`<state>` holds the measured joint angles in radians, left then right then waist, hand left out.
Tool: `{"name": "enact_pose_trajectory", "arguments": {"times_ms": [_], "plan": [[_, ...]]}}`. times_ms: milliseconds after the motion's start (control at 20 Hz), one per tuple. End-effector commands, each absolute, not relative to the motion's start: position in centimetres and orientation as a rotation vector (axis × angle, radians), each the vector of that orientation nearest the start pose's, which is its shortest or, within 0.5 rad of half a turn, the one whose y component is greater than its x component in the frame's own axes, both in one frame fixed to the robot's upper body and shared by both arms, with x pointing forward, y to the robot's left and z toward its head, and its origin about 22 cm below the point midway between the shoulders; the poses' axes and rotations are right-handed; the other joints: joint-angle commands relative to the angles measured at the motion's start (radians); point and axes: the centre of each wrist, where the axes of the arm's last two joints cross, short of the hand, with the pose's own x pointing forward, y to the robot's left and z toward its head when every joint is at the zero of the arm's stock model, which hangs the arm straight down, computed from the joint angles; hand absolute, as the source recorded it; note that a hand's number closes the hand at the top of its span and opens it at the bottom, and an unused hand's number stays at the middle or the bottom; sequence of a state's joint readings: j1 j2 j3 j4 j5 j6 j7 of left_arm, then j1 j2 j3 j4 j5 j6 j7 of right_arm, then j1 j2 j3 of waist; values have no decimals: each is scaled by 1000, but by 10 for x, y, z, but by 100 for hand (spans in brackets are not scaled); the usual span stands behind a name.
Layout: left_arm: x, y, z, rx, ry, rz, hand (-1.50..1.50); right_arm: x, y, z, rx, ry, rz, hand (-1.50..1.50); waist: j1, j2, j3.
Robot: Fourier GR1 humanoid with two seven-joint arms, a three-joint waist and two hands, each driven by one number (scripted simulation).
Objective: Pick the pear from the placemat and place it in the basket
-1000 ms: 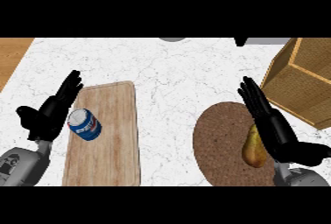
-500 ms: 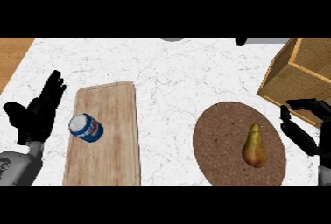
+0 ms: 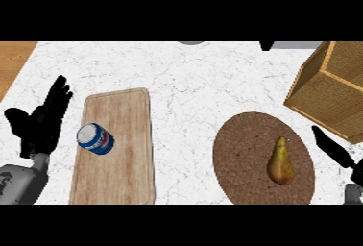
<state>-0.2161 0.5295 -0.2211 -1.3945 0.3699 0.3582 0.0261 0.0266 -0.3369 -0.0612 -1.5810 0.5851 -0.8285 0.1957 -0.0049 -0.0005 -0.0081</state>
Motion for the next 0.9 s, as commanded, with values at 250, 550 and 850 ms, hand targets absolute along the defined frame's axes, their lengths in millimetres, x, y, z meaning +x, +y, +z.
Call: {"name": "enact_pose_trajectory", "arguments": {"times_ms": [250,550,850], "plan": [[288,305,44,314,-1511,-15,0,200,-320,18,-1243,-959,250,-150,-11,-2,-10],[283,299,40,312,-1506,-16,0,196,-280,77,-1114,-783,373,-150,-9,-9,-2],[286,296,47,279,-1505,-15,0,176,-235,156,-1093,-762,329,-150,3,-5,4]]}}
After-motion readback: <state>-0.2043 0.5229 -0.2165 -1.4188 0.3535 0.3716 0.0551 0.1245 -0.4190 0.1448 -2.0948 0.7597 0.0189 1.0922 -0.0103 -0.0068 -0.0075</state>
